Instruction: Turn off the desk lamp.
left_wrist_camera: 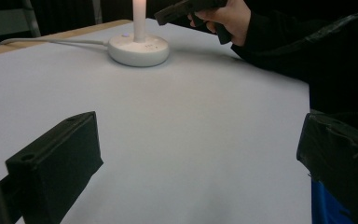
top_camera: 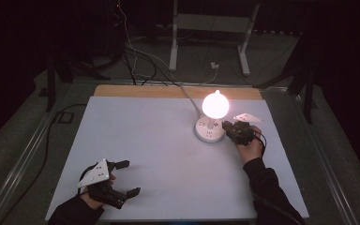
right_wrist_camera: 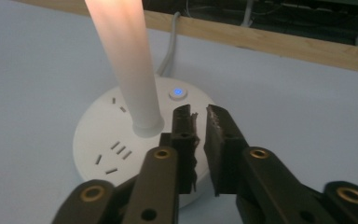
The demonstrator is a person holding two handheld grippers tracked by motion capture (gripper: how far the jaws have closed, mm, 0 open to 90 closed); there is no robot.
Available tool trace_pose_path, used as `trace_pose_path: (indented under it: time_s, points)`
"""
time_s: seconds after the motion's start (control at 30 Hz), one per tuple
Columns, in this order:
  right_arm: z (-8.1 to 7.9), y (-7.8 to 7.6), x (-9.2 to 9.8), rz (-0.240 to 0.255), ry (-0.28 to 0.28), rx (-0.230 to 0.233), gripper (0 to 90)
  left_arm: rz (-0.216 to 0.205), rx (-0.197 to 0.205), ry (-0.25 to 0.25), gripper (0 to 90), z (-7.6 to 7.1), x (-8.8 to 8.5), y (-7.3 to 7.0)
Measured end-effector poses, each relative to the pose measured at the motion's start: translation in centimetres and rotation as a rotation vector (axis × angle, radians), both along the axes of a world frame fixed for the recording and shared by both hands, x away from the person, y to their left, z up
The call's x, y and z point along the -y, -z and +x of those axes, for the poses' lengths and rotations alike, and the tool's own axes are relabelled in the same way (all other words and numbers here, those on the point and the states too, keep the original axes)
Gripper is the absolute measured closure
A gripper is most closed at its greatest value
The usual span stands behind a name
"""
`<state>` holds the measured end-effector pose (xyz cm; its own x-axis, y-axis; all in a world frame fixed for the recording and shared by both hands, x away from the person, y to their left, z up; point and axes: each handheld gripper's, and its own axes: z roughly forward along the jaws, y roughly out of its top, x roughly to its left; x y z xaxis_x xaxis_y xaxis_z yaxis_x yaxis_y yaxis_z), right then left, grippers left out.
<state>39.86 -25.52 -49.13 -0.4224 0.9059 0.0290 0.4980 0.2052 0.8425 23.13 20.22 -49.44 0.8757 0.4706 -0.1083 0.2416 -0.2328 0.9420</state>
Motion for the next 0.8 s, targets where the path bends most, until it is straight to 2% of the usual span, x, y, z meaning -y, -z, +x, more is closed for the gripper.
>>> trace_pose_path:
  time_s: [0.2,0.47,0.8]
  points:
    - [0.2,0.4,-0.2,-0.011,0.0,-0.021,89.2,0.004,0.001,0.001,0.3,0.0,0.0,0.0]
    - [0.3,1.2,-0.7,-0.028,-0.021,-0.052,89.6,-0.014,-0.003,-0.002,0.3,0.1,0.0,0.0]
    - [0.5,1.5,-1.1,-0.036,-0.022,-0.056,89.6,-0.008,-0.001,0.0,0.3,0.0,0.0,0.0]
